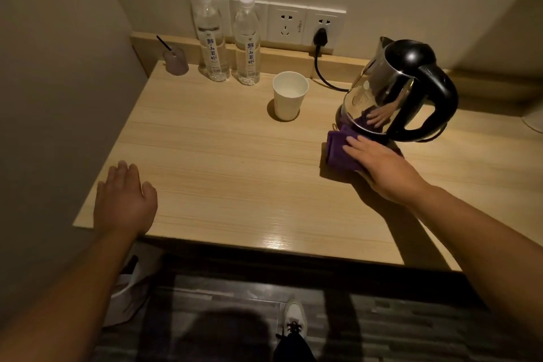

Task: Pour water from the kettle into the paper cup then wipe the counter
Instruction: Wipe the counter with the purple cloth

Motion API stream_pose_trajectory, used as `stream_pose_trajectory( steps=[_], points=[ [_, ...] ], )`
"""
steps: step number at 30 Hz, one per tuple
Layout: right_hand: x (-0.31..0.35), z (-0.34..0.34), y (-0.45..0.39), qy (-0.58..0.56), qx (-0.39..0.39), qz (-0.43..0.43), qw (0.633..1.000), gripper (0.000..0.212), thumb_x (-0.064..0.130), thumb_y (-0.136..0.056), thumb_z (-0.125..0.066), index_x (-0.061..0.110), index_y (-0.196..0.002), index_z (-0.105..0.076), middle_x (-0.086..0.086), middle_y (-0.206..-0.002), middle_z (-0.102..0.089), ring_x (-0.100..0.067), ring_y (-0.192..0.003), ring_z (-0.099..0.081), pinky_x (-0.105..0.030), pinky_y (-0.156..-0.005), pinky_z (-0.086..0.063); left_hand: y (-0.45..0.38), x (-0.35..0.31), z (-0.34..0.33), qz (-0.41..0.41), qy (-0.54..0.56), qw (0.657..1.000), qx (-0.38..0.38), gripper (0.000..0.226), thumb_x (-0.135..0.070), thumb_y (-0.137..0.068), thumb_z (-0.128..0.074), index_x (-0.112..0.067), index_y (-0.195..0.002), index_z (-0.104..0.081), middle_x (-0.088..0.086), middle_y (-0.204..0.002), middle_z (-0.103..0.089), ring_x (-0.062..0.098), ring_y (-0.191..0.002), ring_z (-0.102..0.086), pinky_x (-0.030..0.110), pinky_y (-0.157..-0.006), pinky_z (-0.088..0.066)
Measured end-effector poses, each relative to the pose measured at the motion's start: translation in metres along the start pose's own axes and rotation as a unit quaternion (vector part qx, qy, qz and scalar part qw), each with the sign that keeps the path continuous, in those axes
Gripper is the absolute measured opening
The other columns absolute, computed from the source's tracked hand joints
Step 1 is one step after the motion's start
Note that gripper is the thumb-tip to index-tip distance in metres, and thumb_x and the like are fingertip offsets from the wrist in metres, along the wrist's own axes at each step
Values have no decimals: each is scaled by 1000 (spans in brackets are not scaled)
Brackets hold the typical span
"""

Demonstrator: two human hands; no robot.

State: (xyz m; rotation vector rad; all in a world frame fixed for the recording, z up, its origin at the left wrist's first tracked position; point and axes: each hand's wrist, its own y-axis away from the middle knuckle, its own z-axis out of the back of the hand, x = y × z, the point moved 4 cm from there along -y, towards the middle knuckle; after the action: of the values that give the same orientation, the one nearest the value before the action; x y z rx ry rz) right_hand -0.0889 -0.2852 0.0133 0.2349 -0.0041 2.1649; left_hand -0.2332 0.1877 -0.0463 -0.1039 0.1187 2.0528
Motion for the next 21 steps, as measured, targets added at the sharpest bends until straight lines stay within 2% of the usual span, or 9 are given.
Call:
stream_pose_trajectory(
  steps=[2, 5, 8, 12, 17, 19, 21],
  points=[
    [-5, -26, -3, 6, 35, 17, 999, 58, 16, -94, -57, 23, -147, -33, -2, -154, -33, -20, -142, -23, -39, -115, -19, 0, -2, 1, -3, 3, 1000, -5, 59, -31, -94, -28, 3, -142, -34, 23, -155, -27, 37, -143, -21, 51, -115, -16],
    [-2, -38, 6, -44, 4, 4, 999, 59, 16, -92, -61, 22, -145, -36, -2, -152, -37, -20, -141, -26, -39, -115, -20, 0, 0, -1, -3, 10, 1000, -8, 58, -29, -96, -30, 2, -146, -31, 21, -157, -23, 35, -144, -18, 49, -116, -13],
    [16, -41, 45, -68, 10, 5, 998, 59, 18, -91, -61, 26, -144, -37, 6, -151, -34, -14, -141, -25, -34, -114, -15, 1, 0, -1, -7, 12, 1000, -10, 58, -29, -96, -30, 2, -145, -31, 21, -156, -24, 35, -144, -18, 50, -116, -14],
    [50, -52, 120, -90, 46, 46, 994, 64, 13, -86, -66, 22, -143, -40, 4, -151, -30, -15, -141, -21, -30, -114, -5, -1, 1, -2, -10, -1, 1000, -2, 59, -31, -96, -28, 4, -142, -33, 24, -154, -27, 38, -142, -22, 53, -114, -19],
    [72, -55, 160, -117, 58, 19, 991, 65, 12, -90, -62, 29, -144, -30, 14, -150, -22, -5, -142, -11, -25, -115, -1, -2, 1, -3, -16, -14, 1000, 13, 57, -29, -99, -29, 3, -146, -27, 24, -156, -22, 39, -143, -19, 53, -114, -17],
    [80, -46, 168, -175, 66, -15, 982, 62, 14, -92, -60, 38, -140, -29, 22, -145, -26, 2, -139, -17, -16, -112, -5, -3, 1, -3, -9, -20, 999, 36, 58, -30, -100, -27, 2, -148, -22, 23, -158, -18, 38, -144, -15, 52, -115, -16],
    [91, -35, 176, -287, 110, -77, 949, 49, 22, -95, -57, 50, -132, -40, 32, -135, -41, 10, -129, -35, -8, -104, -21, -3, 1, -2, 3, -23, 997, 70, 60, -33, -100, -23, 1, -150, -18, 20, -160, -12, 35, -145, -11, 51, -116, -14]
  ],
)
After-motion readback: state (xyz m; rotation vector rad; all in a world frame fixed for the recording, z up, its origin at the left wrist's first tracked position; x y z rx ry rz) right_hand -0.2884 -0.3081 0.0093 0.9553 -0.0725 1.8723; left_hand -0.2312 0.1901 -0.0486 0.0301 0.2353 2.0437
